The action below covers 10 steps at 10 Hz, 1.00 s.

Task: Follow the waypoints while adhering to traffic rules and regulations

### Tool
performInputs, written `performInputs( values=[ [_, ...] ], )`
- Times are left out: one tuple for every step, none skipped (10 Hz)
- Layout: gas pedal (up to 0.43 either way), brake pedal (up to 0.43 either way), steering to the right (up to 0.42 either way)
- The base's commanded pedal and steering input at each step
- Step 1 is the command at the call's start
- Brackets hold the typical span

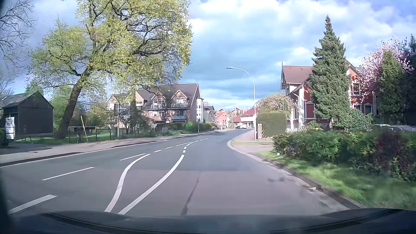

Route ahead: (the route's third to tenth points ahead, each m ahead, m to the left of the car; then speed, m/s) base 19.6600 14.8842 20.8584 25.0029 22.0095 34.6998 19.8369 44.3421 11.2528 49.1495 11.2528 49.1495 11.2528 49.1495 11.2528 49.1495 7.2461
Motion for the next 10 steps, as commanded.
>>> performInputs(
  values=[
    [0.0, 0.0, -0.031],
    [0.0, 0.0, -0.04],
    [0.0, 0.0, -0.053],
    [0.0, 0.0, -0.065],
    [0.0, 0.006, -0.086],
    [0.0, 0.0, -0.11],
    [0.039, 0.0, -0.132],
    [0.039, 0.0, -0.146],
    [0.039, 0.006, -0.157],
    [0.039, 0.0, -0.173]
  ],
)
